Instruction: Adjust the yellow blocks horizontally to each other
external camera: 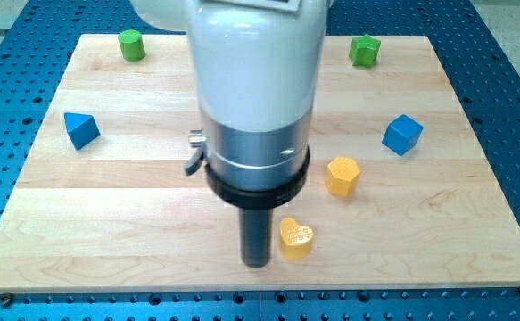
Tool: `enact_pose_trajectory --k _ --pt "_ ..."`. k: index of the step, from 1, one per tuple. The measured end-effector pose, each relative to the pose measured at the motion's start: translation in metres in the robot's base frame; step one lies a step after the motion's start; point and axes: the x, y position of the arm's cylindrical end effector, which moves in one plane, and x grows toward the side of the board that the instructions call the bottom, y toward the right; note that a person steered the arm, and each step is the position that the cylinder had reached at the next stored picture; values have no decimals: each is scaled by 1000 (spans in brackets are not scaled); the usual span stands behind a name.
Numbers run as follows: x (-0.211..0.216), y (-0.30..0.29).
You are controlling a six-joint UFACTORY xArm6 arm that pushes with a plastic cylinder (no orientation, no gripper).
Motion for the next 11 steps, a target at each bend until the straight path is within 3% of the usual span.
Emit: enact_pose_trajectory --k 1,2,3,5,6,9,10,11 --pt "0 98" --pt "-3 56" --pt "-21 54" --pt "-19 150" --pt "-43 115" --pt "-115 164" --pt "-91 179" --pt "-36 196"
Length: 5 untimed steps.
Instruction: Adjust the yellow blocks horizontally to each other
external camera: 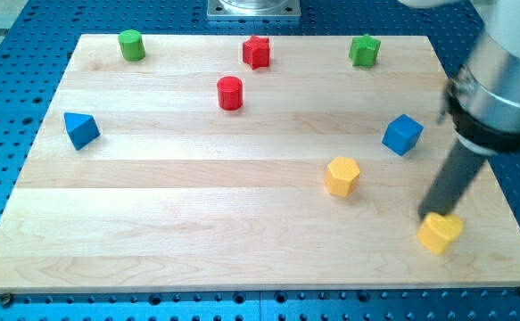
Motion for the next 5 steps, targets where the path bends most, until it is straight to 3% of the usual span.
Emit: enact_pose_trajectory --k 2,3,4,5 --pt "-85 -51" --pt "-46 -154" --pt "-9 -202" --pt "-28 -206"
